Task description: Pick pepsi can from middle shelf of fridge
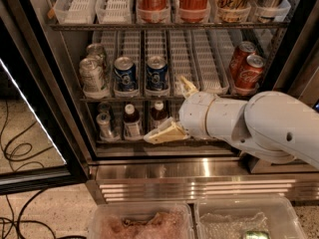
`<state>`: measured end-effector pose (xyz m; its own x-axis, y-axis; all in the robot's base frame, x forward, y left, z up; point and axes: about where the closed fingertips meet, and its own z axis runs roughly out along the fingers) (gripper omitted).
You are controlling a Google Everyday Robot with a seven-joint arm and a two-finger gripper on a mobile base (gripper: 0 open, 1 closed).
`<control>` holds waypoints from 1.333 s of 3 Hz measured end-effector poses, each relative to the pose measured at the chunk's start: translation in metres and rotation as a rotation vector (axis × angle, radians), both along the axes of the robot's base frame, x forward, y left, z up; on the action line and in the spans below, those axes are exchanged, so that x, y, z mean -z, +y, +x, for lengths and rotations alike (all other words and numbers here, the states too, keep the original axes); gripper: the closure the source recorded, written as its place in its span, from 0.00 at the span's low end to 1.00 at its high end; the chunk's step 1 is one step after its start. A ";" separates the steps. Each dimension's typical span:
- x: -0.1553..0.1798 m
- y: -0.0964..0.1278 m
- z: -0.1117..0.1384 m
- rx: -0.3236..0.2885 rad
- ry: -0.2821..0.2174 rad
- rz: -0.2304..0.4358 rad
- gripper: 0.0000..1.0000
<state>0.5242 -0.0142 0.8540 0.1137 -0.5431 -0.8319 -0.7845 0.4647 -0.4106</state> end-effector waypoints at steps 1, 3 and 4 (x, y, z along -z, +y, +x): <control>0.007 0.010 0.016 0.003 -0.037 0.052 0.00; 0.008 0.015 0.067 0.022 -0.158 0.078 0.00; 0.008 0.015 0.067 0.022 -0.159 0.078 0.00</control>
Offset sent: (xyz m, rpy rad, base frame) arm 0.0596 0.0209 -0.0168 0.1104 -0.1461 -0.0071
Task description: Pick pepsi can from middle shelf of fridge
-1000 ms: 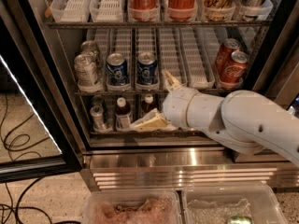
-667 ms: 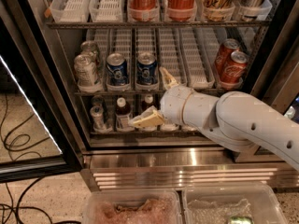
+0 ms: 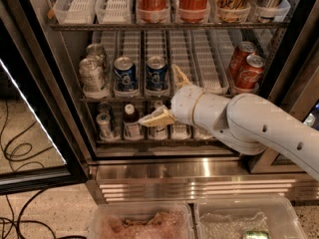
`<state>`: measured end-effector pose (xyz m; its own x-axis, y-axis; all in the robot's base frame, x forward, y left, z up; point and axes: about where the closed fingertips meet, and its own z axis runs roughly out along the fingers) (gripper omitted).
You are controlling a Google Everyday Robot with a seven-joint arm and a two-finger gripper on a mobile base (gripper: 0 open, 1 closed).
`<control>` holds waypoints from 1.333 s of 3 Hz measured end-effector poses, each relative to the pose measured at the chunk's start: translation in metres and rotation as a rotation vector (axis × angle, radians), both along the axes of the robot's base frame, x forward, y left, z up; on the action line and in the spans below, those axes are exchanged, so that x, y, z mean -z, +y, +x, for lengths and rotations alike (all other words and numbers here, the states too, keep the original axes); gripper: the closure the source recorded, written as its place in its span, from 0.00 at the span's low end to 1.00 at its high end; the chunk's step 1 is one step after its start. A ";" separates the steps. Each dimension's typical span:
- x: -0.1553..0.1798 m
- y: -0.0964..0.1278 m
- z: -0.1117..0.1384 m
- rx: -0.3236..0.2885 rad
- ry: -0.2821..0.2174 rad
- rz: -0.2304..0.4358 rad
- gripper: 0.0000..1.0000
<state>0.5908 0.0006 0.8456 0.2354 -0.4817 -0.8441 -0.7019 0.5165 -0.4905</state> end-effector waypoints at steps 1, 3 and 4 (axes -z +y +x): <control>0.001 0.002 0.002 -0.004 0.004 0.027 0.00; 0.000 0.004 0.026 -0.030 -0.021 0.024 0.00; 0.001 0.007 0.034 -0.018 -0.029 0.026 0.00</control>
Offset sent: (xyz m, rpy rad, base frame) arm 0.0348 -0.0054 0.0000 0.0353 -0.0174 0.0283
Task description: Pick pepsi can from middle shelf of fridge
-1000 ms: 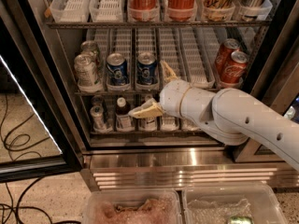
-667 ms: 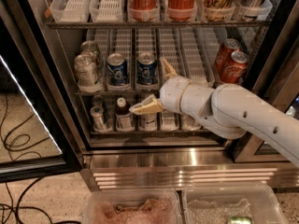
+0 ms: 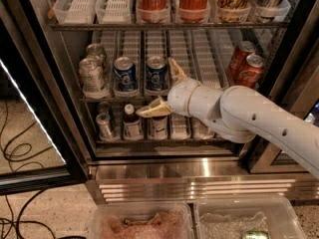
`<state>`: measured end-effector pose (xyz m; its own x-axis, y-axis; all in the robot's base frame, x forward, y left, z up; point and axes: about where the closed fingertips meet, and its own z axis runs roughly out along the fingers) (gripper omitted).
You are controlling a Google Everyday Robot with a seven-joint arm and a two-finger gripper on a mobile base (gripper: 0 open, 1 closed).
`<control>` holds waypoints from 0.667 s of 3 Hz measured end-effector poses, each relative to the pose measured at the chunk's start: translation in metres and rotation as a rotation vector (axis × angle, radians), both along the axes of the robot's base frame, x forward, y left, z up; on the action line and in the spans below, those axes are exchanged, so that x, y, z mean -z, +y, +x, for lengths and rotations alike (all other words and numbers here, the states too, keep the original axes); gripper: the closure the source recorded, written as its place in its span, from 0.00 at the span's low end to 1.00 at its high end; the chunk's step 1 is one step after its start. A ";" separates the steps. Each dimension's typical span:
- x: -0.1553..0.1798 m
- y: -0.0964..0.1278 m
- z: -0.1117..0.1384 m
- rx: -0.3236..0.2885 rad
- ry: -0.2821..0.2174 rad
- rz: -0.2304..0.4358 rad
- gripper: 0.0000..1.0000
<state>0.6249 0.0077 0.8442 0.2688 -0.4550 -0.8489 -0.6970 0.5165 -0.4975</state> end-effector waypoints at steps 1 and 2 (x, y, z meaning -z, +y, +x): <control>0.010 0.014 0.004 0.067 -0.009 0.037 0.00; 0.010 0.014 0.004 0.067 -0.009 0.037 0.00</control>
Offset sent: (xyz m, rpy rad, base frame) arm 0.0078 0.0186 -0.0139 0.0504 -0.0194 -0.0937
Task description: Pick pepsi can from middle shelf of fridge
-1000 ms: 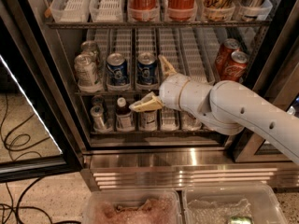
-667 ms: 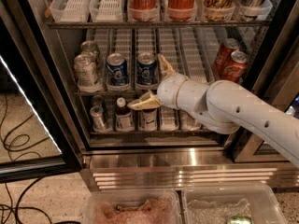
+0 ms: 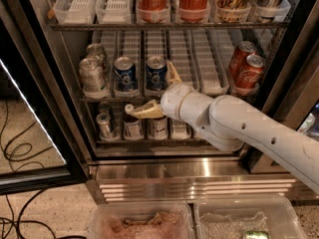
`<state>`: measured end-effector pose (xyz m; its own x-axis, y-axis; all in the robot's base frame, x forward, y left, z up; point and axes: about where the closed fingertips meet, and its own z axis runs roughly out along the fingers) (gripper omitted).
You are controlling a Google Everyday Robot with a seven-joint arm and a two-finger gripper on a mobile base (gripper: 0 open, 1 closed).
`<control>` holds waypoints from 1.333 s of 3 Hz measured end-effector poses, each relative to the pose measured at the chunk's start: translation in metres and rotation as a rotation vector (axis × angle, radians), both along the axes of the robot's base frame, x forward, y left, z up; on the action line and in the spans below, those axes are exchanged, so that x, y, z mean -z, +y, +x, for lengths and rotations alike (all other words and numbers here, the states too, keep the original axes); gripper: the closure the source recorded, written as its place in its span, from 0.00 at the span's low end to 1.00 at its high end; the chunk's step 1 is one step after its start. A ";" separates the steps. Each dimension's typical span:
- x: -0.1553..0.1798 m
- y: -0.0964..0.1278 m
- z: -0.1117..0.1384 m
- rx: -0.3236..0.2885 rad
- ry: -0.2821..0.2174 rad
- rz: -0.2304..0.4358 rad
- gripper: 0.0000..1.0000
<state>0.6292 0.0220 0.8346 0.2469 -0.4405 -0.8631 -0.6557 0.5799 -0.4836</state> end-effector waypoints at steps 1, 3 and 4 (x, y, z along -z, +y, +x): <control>0.003 -0.003 0.005 0.030 0.007 0.014 0.00; 0.001 -0.029 0.023 0.147 -0.031 0.054 0.00; -0.004 -0.034 0.032 0.172 -0.047 0.080 0.00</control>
Offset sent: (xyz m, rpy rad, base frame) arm 0.0294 -0.0392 -0.0023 0.0873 -0.0248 -0.1909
